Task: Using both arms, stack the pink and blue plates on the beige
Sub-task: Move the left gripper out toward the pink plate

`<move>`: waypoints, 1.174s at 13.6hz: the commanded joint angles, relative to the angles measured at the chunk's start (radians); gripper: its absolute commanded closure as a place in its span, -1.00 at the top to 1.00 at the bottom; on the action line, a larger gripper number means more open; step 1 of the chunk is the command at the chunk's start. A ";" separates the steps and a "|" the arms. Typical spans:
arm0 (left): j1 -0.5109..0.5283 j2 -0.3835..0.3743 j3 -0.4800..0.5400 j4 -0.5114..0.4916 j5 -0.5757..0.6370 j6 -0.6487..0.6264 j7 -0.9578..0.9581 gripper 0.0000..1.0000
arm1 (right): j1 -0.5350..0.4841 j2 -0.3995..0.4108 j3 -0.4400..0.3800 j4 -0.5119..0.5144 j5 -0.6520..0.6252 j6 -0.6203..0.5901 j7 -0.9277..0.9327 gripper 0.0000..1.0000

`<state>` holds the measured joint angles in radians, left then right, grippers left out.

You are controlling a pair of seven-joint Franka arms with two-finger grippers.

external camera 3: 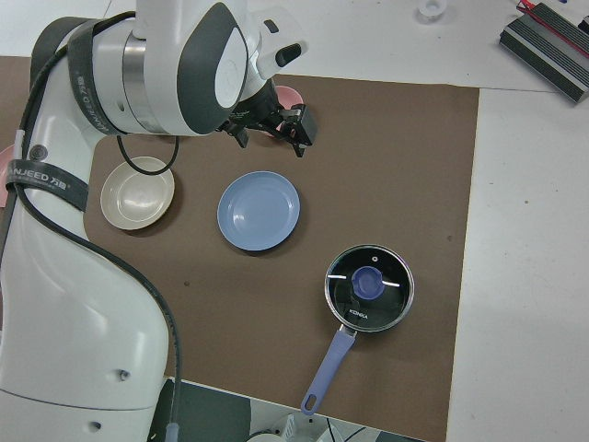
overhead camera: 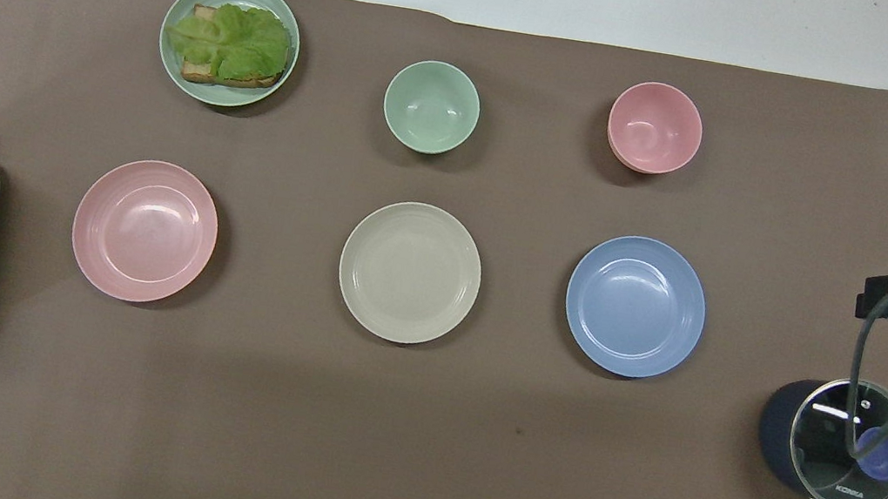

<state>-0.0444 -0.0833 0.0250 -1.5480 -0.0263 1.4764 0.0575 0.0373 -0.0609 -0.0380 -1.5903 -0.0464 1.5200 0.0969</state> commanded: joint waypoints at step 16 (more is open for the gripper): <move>0.071 0.077 0.001 -0.469 0.008 0.513 0.002 1.00 | -0.010 -0.013 0.000 -0.005 0.017 0.003 -0.017 1.00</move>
<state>0.0199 -0.0297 0.0323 -1.9846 -0.0259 1.9362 0.0573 0.0373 -0.0609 -0.0380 -1.5903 -0.0464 1.5200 0.0969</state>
